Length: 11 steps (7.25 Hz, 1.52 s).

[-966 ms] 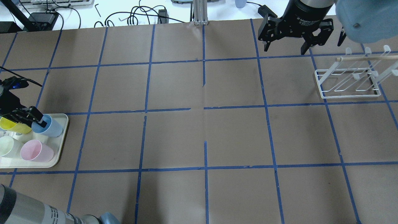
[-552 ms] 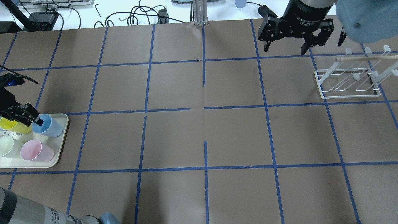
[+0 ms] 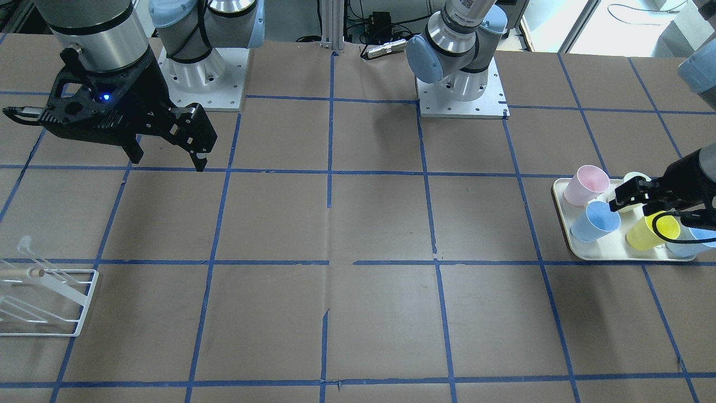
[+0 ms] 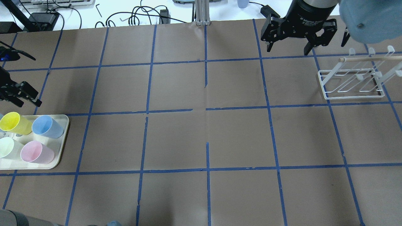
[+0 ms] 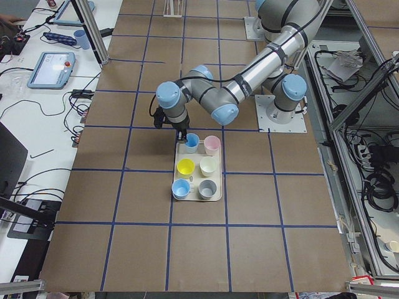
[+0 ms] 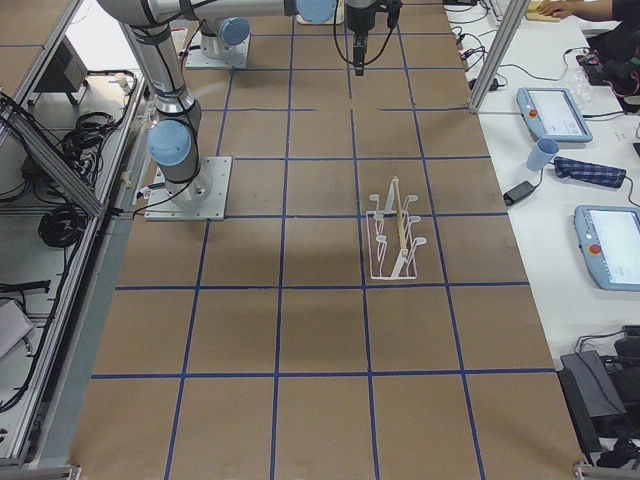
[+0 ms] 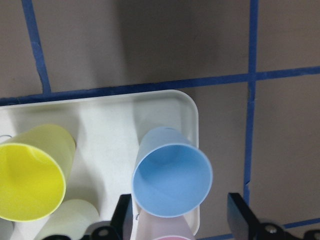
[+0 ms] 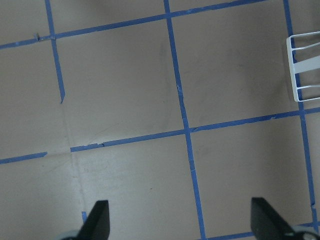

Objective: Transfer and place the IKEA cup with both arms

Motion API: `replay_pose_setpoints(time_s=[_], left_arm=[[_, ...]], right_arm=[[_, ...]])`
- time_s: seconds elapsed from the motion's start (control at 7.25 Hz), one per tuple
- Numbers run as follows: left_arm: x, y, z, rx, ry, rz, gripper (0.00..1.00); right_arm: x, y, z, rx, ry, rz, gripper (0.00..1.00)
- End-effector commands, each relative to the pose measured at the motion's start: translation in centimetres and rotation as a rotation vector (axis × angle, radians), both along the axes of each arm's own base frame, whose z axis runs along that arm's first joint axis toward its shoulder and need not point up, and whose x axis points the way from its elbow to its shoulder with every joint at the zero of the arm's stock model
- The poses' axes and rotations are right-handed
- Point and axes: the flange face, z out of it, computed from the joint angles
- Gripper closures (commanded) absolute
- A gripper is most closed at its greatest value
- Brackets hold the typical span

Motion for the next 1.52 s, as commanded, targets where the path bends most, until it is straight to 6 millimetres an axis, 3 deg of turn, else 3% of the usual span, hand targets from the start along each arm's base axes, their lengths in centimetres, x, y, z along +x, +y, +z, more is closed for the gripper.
replay_pose_setpoints(time_s=[0.0, 0.41, 0.55, 0.83, 1.38], left_arm=[[-12.2, -1.3, 6.0, -0.046, -0.062, 0.101, 0.12], [-27.6, 1.7, 11.2, -0.137, -0.093, 0.168, 0.00], [-30.2, 3.2, 12.5, -0.160, -0.095, 0.136, 0.00], [-31.2, 6.1, 14.6, -0.204, -0.089, 0.108, 0.00], [-29.7, 5.2, 15.6, -0.223, -0.085, 0.106, 0.00]], right_arm=[[0.0, 0.0, 0.0, -0.001, 0.000, -0.001, 0.00], [0.0, 0.0, 0.0, 0.001, 0.000, -0.001, 0.00], [0.0, 0.0, 0.0, 0.001, 0.000, -0.001, 0.00], [0.0, 0.0, 0.0, 0.004, 0.000, -0.001, 0.00], [-0.1, 1.1, -0.2, 0.069, 0.006, 0.045, 0.00]])
